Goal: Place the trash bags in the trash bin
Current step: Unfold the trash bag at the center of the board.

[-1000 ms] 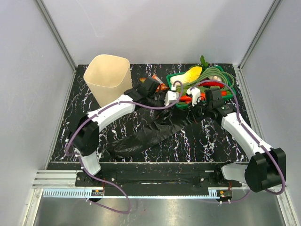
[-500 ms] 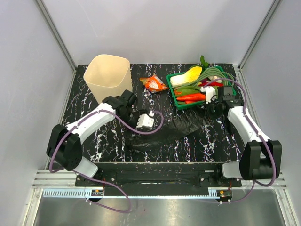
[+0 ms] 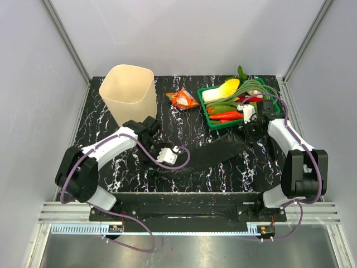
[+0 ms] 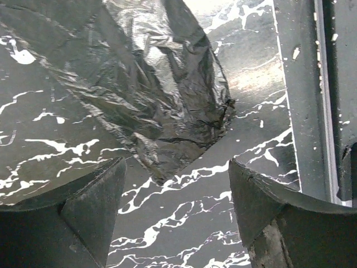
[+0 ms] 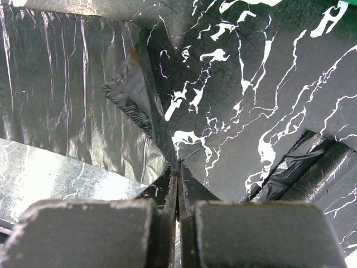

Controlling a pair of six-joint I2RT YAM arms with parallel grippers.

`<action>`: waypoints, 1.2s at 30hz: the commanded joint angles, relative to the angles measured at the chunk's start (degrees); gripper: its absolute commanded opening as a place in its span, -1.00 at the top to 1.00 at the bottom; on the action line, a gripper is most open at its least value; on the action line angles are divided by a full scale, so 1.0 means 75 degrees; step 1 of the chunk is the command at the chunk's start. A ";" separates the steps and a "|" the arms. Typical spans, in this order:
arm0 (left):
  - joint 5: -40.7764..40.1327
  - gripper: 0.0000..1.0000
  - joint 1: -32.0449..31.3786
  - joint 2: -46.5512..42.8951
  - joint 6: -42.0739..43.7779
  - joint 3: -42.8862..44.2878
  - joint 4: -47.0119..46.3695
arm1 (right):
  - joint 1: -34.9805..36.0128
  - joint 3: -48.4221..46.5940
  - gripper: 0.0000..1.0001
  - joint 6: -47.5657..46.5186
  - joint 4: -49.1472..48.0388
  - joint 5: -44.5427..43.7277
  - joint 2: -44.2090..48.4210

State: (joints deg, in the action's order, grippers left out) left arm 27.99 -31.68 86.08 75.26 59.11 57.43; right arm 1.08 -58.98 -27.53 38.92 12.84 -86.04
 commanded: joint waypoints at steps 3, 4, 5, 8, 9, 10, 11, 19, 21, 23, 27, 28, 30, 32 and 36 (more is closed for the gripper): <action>0.0229 -0.47 0.0005 0.0006 0.0371 -0.0288 0.0054 | -0.0051 -0.0409 1.00 -0.0068 0.0061 -0.0119 -0.0153; 0.0264 -0.45 -0.0006 0.0053 0.0383 -0.0299 0.0054 | -0.0062 -0.0421 1.00 -0.0068 0.0073 -0.0118 -0.0176; 0.0276 -0.40 -0.0018 0.0135 0.0348 -0.0311 -0.0004 | -0.0062 -0.0433 1.00 -0.0056 0.0073 -0.0118 -0.0200; 0.0346 -0.32 -0.0076 0.0346 0.0242 -0.0311 -0.0145 | -0.0051 -0.0444 1.00 -0.0033 0.0073 -0.0118 -0.0258; 0.0393 -0.31 -0.0100 0.0428 0.0242 -0.0311 -0.0145 | -0.0062 -0.0444 1.00 -0.0009 0.0073 -0.0118 -0.0270; 0.0428 -0.29 -0.0123 0.0486 0.0219 -0.0323 -0.0192 | -0.0062 -0.0433 1.00 -0.0021 0.0073 -0.0118 -0.0259; 0.0428 -0.27 -0.0135 0.0557 0.0195 -0.0346 -0.0239 | -0.0062 -0.0433 1.00 -0.0009 0.0073 -0.0118 -0.0270; 0.0405 -0.15 -0.0194 0.0721 0.0090 -0.0569 -0.0532 | -0.0074 -0.0386 1.00 -0.0009 0.0050 -0.0037 -0.0329; 0.0417 -0.06 -0.0194 0.0768 0.0066 -0.0581 -0.0567 | -0.0074 -0.0386 1.00 0.0003 0.0061 0.0010 -0.0387; 0.0417 0.05 -0.0205 0.0838 -0.0003 -0.0534 -0.0567 | -0.0086 -0.0374 1.00 0.0003 0.0061 0.0034 -0.0446; 0.0405 0.30 -0.0229 0.0979 -0.0039 -0.0534 -0.0567 | -0.0097 -0.0374 1.00 0.0003 0.0061 0.0046 -0.0446; 0.0405 0.38 -0.0217 0.0991 -0.0051 -0.0534 -0.0556 | -0.0097 -0.0374 1.00 0.0003 0.0061 0.0046 -0.0446; 0.0440 0.54 -0.0229 0.1003 -0.0074 -0.0546 -0.0556 | -0.0097 -0.0362 1.00 0.0014 0.0049 0.0022 -0.0423; 0.0498 0.95 -0.0217 0.0968 -0.0167 -0.0499 -0.0556 | -0.0086 -0.0339 1.00 0.0003 0.0061 0.0011 -0.0399; 0.0744 1.00 -0.0217 0.0816 -0.0612 -0.0195 -0.0462 | -0.0097 -0.0362 0.88 0.0026 0.0073 0.0034 -0.0247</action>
State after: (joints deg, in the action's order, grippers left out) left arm 29.36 -33.15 93.56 72.95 54.94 53.47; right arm 0.71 -59.88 -27.59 39.33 12.73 -89.43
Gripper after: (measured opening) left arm 0.013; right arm 0.012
